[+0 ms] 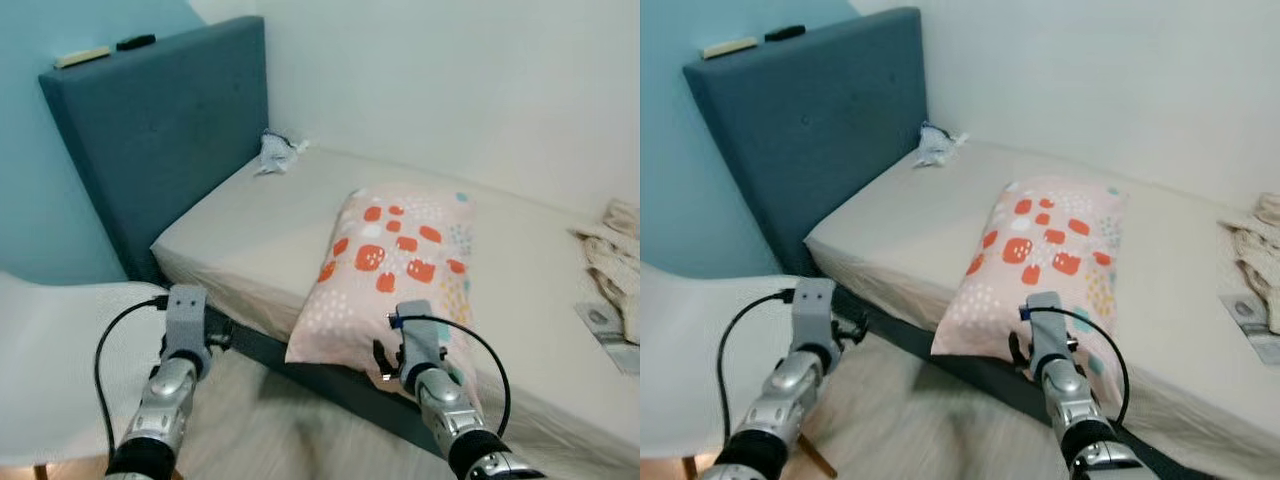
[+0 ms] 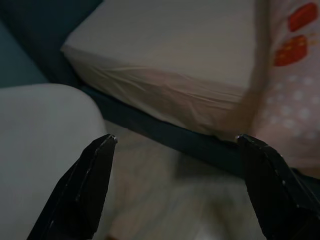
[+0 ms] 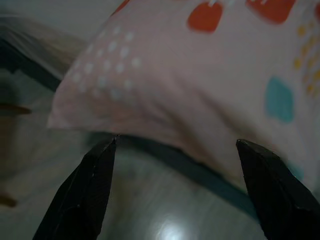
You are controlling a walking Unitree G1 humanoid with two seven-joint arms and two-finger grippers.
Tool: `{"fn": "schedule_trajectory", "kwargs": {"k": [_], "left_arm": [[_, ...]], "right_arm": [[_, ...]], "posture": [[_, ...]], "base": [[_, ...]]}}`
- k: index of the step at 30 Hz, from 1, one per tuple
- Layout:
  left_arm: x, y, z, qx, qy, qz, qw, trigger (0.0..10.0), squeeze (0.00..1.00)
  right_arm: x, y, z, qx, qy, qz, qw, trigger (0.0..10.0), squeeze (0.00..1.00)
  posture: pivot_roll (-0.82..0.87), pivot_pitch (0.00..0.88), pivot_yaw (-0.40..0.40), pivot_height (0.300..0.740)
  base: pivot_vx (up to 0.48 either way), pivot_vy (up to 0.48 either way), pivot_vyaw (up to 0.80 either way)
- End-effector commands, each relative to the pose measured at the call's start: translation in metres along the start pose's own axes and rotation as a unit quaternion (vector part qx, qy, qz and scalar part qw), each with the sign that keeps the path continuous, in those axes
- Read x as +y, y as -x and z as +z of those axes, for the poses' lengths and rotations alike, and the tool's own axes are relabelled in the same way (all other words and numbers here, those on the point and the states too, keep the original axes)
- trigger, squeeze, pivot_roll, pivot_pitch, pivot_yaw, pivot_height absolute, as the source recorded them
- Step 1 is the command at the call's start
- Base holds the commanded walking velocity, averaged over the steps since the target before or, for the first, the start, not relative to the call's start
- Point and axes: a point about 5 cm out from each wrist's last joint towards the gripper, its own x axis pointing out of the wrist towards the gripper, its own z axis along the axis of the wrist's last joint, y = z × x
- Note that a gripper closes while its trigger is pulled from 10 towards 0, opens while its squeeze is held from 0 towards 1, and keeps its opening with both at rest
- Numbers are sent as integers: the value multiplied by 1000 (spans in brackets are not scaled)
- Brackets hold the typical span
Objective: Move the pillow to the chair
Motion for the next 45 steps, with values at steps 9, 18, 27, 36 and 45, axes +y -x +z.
{"fn": "schedule_trajectory", "kwargs": {"k": [9,18,27,36,45], "left_arm": [[-2,2,-10,26,63,15,998,10000,0],[-2,3,-11,24,69,22,997,10000,0],[-9,5,-13,20,68,24,997,10000,0],[-8,3,-13,29,55,42,997,10000,0],[-14,2,-14,38,32,30,998,10000,0]], "right_arm": [[-8,2,6,-32,-5,-17,999,10000,0],[-9,-1,13,-35,6,-5,999,10000,0],[-4,-1,13,-36,28,20,999,10000,0],[10,-3,22,-54,3,46,997,10000,0],[12,0,15,-54,3,46,997,10000,0]], "posture": [[-3,27,21,705],[-8,23,-5,705],[-13,23,-33,705],[-46,53,-16,705],[-56,65,18,705]], "base": [[0,0,-800],[0,0,-800],[0,0,-622],[0,0,0],[0,0,0]]}}
